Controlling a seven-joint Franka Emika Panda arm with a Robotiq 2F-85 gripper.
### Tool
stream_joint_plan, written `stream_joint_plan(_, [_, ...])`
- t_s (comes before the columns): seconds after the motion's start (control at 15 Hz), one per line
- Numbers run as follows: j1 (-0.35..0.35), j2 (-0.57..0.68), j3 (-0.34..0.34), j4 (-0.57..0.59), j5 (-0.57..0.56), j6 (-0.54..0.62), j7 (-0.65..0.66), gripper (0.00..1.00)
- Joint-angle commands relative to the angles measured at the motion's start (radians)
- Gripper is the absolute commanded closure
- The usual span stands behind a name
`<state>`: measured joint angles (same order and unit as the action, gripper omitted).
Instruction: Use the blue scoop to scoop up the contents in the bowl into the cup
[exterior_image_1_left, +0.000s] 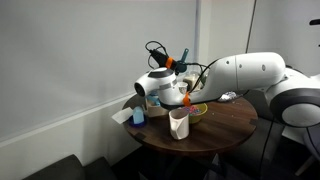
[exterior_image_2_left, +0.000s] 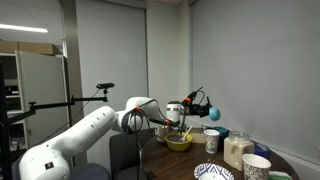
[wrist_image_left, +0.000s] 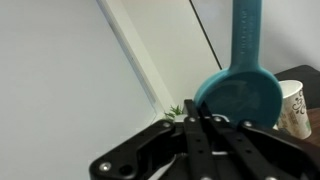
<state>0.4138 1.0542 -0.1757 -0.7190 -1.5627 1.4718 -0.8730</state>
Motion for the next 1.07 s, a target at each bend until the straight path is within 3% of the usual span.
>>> stream_joint_plan(0.0, [0.01,0.054,-0.03,0.063,-0.035,-0.018,-0.048,0.99])
stream_joint_plan(0.2, [0.009,0.058,-0.03,0.077,-0.026,-0.016,-0.059,0.99])
stream_joint_plan(0.4, [-0.03,0.017,0.047,0.118,0.105,-0.055,-0.052,0.99])
stream_joint_plan(1.0, [-0.141,-0.254,0.161,0.124,0.338,-0.081,-0.036,0.99])
